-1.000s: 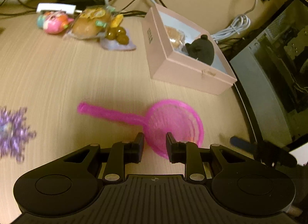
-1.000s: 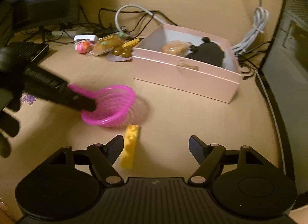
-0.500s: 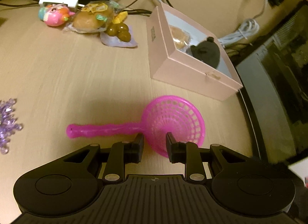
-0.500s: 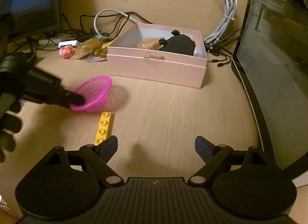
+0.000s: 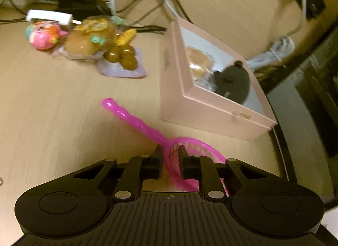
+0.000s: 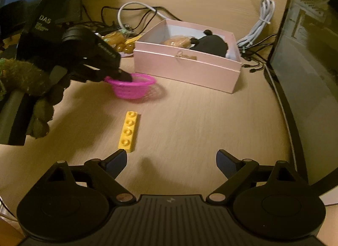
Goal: Organize objects
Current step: 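Lift the pink net into the pink box with the left tool while the right tool holds the brick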
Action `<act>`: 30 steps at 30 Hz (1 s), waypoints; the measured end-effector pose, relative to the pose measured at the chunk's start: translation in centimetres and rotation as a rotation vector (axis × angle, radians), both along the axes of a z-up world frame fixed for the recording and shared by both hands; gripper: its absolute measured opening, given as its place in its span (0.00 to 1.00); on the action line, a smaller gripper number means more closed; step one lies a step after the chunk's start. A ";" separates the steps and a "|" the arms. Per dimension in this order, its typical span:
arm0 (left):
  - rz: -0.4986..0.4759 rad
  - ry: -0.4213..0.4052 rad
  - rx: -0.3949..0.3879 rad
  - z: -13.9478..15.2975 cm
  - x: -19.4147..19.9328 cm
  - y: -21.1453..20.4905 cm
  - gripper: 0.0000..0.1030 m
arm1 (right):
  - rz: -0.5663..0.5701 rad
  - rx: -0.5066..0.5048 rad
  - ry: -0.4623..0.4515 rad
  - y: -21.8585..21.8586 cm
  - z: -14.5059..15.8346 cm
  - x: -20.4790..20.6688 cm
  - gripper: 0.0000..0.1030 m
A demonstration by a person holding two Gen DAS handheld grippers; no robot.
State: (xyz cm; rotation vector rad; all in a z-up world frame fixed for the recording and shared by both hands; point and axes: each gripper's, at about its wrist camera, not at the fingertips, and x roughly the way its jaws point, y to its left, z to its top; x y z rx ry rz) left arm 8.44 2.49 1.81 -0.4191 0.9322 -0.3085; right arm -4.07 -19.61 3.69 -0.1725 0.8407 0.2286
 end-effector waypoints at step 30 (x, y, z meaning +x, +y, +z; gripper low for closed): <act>-0.293 0.007 0.072 5.0 -9.9 6.1 0.09 | 0.072 0.033 -0.046 2.3 4.3 0.5 0.14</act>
